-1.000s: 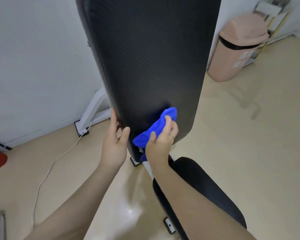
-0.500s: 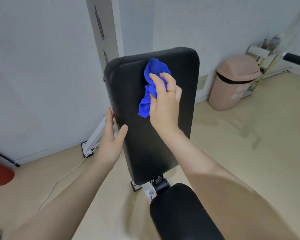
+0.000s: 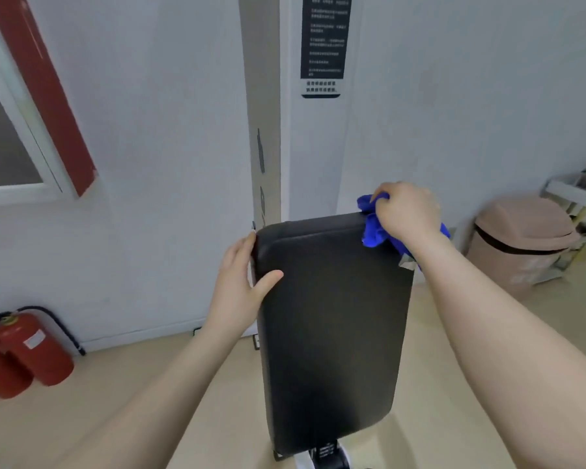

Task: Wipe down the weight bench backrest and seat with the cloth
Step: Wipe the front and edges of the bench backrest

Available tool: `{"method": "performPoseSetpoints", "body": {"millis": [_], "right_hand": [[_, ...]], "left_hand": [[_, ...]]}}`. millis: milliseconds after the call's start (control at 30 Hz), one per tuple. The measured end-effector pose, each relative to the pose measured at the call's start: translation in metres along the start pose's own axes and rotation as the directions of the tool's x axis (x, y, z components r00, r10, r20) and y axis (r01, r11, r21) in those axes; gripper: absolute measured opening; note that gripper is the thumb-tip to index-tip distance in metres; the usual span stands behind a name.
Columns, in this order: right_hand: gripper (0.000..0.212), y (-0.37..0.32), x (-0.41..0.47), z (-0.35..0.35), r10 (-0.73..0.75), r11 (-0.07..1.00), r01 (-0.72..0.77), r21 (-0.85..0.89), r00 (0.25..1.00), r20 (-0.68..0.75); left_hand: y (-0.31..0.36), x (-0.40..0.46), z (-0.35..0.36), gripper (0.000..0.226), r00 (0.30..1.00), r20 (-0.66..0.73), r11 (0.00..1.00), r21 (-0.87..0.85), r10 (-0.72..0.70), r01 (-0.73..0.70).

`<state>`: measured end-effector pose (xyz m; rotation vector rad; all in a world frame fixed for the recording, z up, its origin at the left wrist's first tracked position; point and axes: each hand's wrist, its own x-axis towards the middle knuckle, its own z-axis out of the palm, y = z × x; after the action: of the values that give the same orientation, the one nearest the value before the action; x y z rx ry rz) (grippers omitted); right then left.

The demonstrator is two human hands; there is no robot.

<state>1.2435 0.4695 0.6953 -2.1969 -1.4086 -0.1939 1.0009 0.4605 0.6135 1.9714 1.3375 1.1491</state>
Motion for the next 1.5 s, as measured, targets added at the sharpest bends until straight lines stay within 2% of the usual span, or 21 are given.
{"method": "performPoseSetpoints", "body": {"millis": [100, 167, 233, 333, 400, 467, 533, 600, 700, 767, 800, 867, 967, 1000, 1033, 1167, 1267, 1333, 1400, 1467, 1500], "right_hand": [[0.03, -0.029, -0.011, 0.01, -0.144, 0.988, 0.143, -0.053, 0.989, -0.025], [0.03, -0.07, -0.041, 0.023, -0.343, 0.939, 0.341, -0.047, 0.938, -0.045], [0.032, -0.1, -0.068, 0.026, -0.505, 0.861, 0.508, 0.031, 0.86, -0.076], [0.027, -0.09, -0.056, 0.017, -0.57, 0.816, 0.563, 0.132, 0.822, 0.017], [0.028, -0.049, -0.027, 0.014, -0.483, 0.87, 0.482, 0.11, 0.876, -0.015], [0.03, -0.002, -0.005, 0.014, -0.297, 0.943, 0.313, 0.108, 0.944, -0.143], [0.032, 0.031, 0.001, 0.018, -0.149, 0.951, 0.19, 0.243, 0.973, -0.179], [0.033, 0.046, 0.002, 0.026, 0.002, 0.877, 0.083, 0.474, 0.984, -0.176], [0.031, 0.062, -0.001, 0.03, 0.144, 0.607, -0.07, 0.791, 0.989, -0.022], [0.029, 0.078, -0.01, 0.041, 0.239, 0.42, -0.222, 0.88, 0.962, 0.128], [0.03, 0.089, -0.019, 0.055, 0.281, 0.368, -0.306, 0.878, 0.937, 0.209], [0.031, 0.112, -0.047, 0.089, 0.327, 0.343, -0.476, 0.81, 0.869, 0.372], [0.03, 0.137, -0.084, 0.12, 0.336, 0.333, -0.695, 0.637, 0.719, 0.609], [0.031, 0.14, -0.085, 0.12, 0.328, 0.326, -0.721, 0.611, 0.693, 0.643], [0.031, 0.141, -0.08, 0.117, 0.315, 0.316, -0.715, 0.623, 0.699, 0.642], [0.035, 0.118, -0.043, 0.077, 0.261, 0.18, -0.522, 0.834, 0.843, 0.471], [0.039, 0.113, -0.04, 0.068, 0.197, 0.082, -0.399, 0.913, 0.905, 0.378], [0.041, 0.125, -0.056, 0.092, 0.19, 0.168, -0.414, 0.895, 0.904, 0.382], [0.042, 0.148, -0.088, 0.132, 0.212, 0.397, -0.488, 0.778, 0.873, 0.44], [0.041, 0.178, -0.126, 0.167, 0.183, 0.572, -0.573, 0.587, 0.786, 0.59], [0.041, 0.195, -0.139, 0.176, 0.148, 0.597, -0.605, 0.528, 0.729, 0.668]], "left_hand": [[0.006, 0.001, -0.001, 0.067, 0.998, -0.037, 0.987, 0.151, 0.059, -0.052], [0.011, 0.005, 0.002, 0.062, 0.985, -0.026, 0.956, 0.248, 0.168, -0.156], [0.019, 0.01, 0.008, 0.05, 0.974, -0.06, 0.955, 0.219, 0.218, -0.2], [0.032, 0.012, 0.013, 0.046, 0.965, -0.199, 0.979, 0.145, 0.17, -0.143], [0.036, 0.009, 0.02, 0.048, 0.945, -0.232, 0.951, 0.258, 0.232, -0.171], [0.036, 0.005, 0.03, 0.048, 0.916, -0.207, 0.878, 0.419, 0.342, -0.233], [0.037, 0.0, 0.04, 0.053, 0.901, -0.136, 0.785, 0.555, 0.413, -0.276], [0.038, -0.004, 0.048, 0.066, 0.889, -0.025, 0.66, 0.68, 0.457, -0.32], [0.038, -0.012, 0.059, 0.096, 0.896, 0.13, 0.487, 0.802, 0.425, -0.347], [0.033, -0.02, 0.064, 0.114, 0.904, 0.197, 0.399, 0.847, 0.378, -0.351], [0.029, -0.023, 0.067, 0.12, 0.906, 0.219, 0.375, 0.856, 0.362, -0.357], [0.02, -0.029, 0.073, 0.124, 0.909, 0.246, 0.349, 0.864, 0.336, -0.363], [0.013, -0.034, 0.084, 0.119, 0.915, 0.242, 0.338, 0.874, 0.322, -0.35], [0.013, -0.035, 0.086, 0.117, 0.92, 0.233, 0.346, 0.875, 0.315, -0.34], [0.013, -0.035, 0.089, 0.115, 0.924, 0.222, 0.35, 0.877, 0.312, -0.329], [0.014, -0.034, 0.092, 0.113, 0.922, 0.206, 0.344, 0.883, 0.327, -0.32], [0.013, -0.036, 0.093, 0.114, 0.917, 0.204, 0.342, 0.882, 0.342, -0.324], [0.011, -0.036, 0.093, 0.114, 0.918, 0.198, 0.345, 0.882, 0.344, -0.32], [0.009, -0.034, 0.092, 0.114, 0.917, 0.197, 0.357, 0.876, 0.347, -0.324], [0.005, -0.031, 0.09, 0.115, 0.913, 0.217, 0.343, 0.876, 0.345, -0.338], [0.005, -0.031, 0.089, 0.116, 0.914, 0.218, 0.339, 0.879, 0.342, -0.336]]}}
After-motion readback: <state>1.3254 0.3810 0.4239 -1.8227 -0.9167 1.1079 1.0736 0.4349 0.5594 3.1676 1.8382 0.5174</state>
